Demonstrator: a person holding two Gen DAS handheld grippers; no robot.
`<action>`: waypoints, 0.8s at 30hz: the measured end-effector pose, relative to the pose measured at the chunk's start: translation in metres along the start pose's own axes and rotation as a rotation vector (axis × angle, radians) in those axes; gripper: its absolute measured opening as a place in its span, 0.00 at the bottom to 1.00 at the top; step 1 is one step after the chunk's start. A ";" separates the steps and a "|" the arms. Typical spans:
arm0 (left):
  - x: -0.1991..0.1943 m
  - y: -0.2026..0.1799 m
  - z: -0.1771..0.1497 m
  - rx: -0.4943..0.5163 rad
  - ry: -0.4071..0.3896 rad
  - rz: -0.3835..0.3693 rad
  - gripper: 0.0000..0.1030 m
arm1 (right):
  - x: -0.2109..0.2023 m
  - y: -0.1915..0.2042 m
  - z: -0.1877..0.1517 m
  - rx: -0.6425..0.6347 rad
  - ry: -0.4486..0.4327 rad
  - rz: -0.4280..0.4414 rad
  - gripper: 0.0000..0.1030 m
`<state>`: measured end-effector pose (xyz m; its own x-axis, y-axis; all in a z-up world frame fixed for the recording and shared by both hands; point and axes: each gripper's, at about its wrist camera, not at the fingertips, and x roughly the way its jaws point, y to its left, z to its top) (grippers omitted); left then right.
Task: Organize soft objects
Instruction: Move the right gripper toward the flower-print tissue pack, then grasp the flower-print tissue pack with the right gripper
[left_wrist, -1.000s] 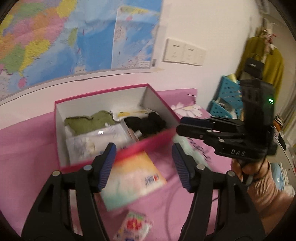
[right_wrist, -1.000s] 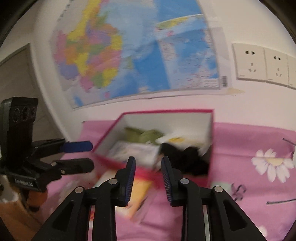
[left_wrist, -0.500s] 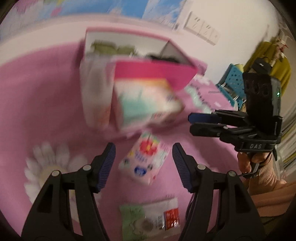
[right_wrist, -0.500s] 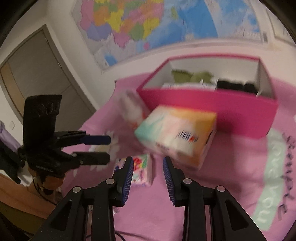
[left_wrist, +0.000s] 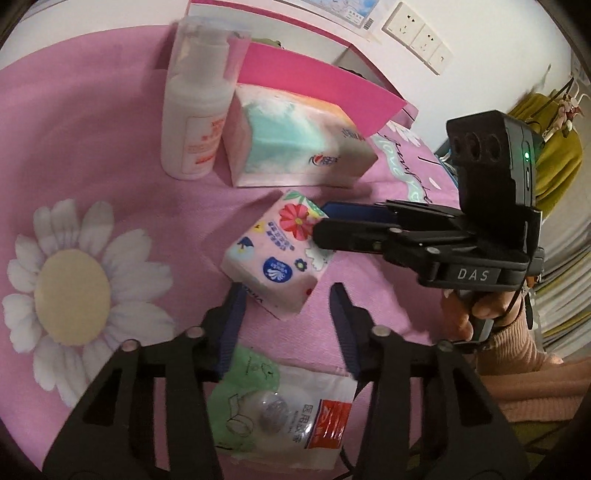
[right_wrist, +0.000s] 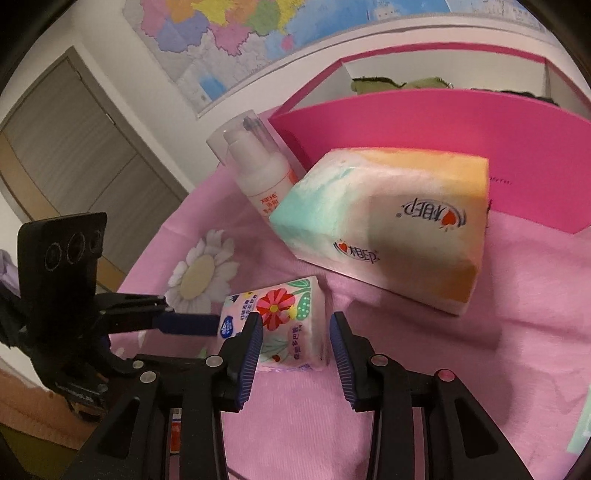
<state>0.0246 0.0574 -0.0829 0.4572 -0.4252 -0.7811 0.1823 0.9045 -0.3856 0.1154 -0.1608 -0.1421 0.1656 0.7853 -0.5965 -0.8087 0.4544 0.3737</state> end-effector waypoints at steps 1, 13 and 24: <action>0.001 0.000 0.000 -0.002 0.003 -0.003 0.45 | 0.000 0.000 -0.001 0.002 -0.002 0.006 0.37; 0.008 -0.017 0.011 0.030 0.002 -0.009 0.45 | -0.014 0.002 -0.012 0.008 -0.038 -0.032 0.33; 0.004 -0.052 0.032 0.132 -0.037 -0.034 0.45 | -0.060 0.002 -0.016 0.026 -0.143 -0.095 0.33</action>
<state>0.0446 0.0097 -0.0505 0.4804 -0.4565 -0.7489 0.3103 0.8871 -0.3417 0.0949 -0.2141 -0.1169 0.3203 0.7893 -0.5239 -0.7708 0.5386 0.3401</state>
